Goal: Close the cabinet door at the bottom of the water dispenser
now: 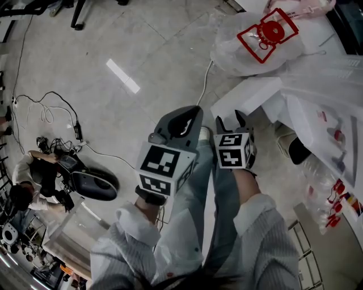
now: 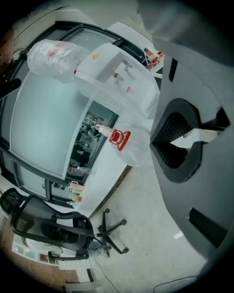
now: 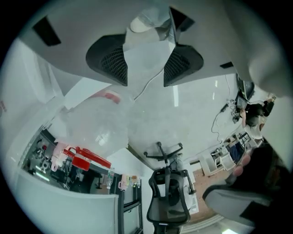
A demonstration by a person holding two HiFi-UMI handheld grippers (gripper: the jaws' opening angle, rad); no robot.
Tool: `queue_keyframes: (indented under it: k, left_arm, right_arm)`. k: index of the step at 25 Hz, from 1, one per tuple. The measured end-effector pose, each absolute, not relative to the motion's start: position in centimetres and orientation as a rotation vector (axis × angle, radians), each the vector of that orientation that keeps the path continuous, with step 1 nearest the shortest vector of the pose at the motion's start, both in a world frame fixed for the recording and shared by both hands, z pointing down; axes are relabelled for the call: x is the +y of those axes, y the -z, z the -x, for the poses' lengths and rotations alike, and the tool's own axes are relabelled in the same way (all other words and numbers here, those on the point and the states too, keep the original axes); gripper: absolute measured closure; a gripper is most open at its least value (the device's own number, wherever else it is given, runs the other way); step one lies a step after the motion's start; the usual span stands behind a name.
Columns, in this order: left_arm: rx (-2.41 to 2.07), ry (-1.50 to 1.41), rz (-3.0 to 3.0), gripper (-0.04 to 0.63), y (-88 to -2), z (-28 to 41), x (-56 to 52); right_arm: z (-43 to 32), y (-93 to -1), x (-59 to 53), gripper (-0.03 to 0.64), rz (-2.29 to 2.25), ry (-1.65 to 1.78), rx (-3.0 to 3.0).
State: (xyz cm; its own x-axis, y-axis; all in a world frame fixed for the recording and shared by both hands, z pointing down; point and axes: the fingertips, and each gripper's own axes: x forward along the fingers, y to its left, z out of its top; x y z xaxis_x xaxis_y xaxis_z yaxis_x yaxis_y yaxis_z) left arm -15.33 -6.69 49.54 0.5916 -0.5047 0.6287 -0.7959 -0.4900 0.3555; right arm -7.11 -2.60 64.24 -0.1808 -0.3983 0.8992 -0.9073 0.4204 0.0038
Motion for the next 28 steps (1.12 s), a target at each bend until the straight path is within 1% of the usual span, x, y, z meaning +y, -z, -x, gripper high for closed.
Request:
queue_keyframes:
  k: [10, 21, 28]
  left_arm:
    - [-1.018, -0.601, -2.2, 0.584, -49.4, 16.7, -7.0]
    - [-0.96, -0.605, -2.238, 0.584, -49.0, 15.1, -7.2]
    - [-0.897, -0.615, -2.255, 0.584, -49.2, 12.9, -7.0]
  right_arm:
    - [6.1, -66.2, -1.3, 0.411, -1.126, -0.625, -1.632]
    - [3.1, -66.3, 1.3, 0.411, -1.266, -0.701, -1.52]
    - [0.7, -66.3, 3.4, 0.411, -1.311, -0.738, -1.461]
